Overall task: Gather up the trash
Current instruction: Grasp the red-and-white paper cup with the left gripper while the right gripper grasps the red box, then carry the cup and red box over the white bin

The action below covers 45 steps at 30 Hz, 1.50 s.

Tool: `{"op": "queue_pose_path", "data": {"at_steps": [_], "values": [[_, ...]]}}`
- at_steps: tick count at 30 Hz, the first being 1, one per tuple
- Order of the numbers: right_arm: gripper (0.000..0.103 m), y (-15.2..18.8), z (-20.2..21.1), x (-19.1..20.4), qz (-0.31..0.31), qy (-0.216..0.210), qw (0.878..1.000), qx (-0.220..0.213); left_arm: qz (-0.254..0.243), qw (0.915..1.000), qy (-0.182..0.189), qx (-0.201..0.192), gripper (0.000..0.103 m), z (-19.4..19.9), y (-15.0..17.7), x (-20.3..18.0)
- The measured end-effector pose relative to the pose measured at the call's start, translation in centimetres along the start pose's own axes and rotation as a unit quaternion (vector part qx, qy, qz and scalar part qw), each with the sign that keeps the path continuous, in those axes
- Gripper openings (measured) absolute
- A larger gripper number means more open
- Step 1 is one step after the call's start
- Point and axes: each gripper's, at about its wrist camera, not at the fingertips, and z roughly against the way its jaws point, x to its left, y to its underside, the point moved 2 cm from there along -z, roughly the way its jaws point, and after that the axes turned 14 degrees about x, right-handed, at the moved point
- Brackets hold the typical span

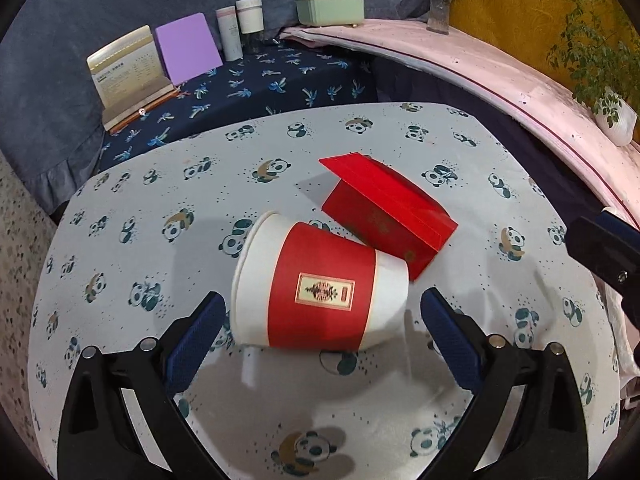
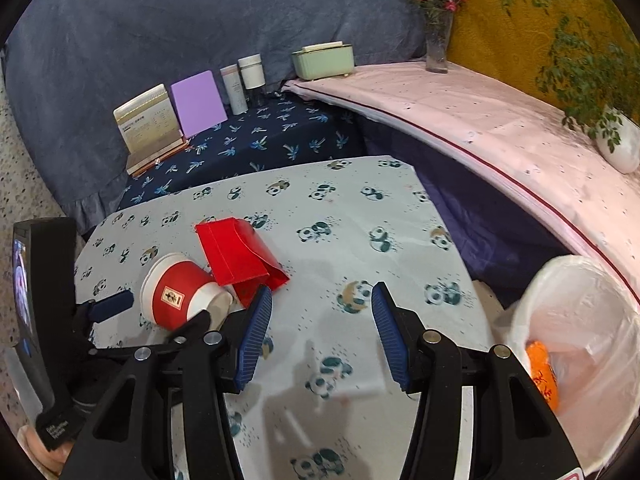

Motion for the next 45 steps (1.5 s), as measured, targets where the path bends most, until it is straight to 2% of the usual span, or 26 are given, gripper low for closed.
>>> {"op": "queue_pose_path", "data": {"at_steps": [3, 4, 5, 17, 24, 27, 30, 32, 35, 45], "values": [[0.051, -1.0, -1.4, 0.8, 0.007, -0.005, 1.000, 0.008, 0.005, 0.9998, 0.013, 0.013, 0.093, -0.9, -0.5, 0.5], [0.051, -1.2, -1.9, 1.1, 0.009, -0.007, 1.000, 0.011, 0.009, 0.9997, 0.016, 0.016, 0.088, -1.1, -0.6, 0.7], [0.051, -1.5, -2.3, 1.3, 0.012, -0.009, 1.000, 0.014, 0.011, 0.9995, 0.023, 0.020, 0.087, -1.3, -0.6, 1.1], [0.051, -3.9, -8.2, 4.9, 0.043, -0.039, 0.997, 0.055, 0.075, 0.9968, 0.027, 0.008, 0.087, -0.6, 0.0, 6.1], [0.050, -3.5, -10.9, 5.0, 0.031, -0.040, 0.995, 0.080, 0.093, 0.9949, 0.034, 0.018, 0.087, -1.4, 0.0, 6.9], [0.042, -3.1, -10.9, 5.0, 0.037, -0.027, 0.996, 0.074, 0.095, 0.9948, 0.035, 0.015, 0.087, -1.4, 0.0, 6.9], [0.027, -2.7, -10.5, 4.9, 0.043, -0.024, 0.996, 0.072, 0.094, 0.9946, 0.042, 0.015, 0.087, -1.2, 0.0, 6.6], [0.013, -2.5, -10.0, 4.8, 0.048, -0.018, 0.996, 0.068, 0.089, 0.9949, 0.045, 0.013, 0.087, -1.0, 0.0, 6.2], [0.001, -2.1, -8.7, 4.4, 0.051, -0.007, 0.997, 0.056, 0.081, 0.9955, 0.050, 0.008, 0.087, -0.2, 0.1, 5.2], [0.001, -0.6, -1.9, -0.3, 0.014, 0.002, 1.000, 0.008, 0.045, 0.9966, 0.067, -0.018, 0.086, 4.0, 0.9, 0.3]]}}
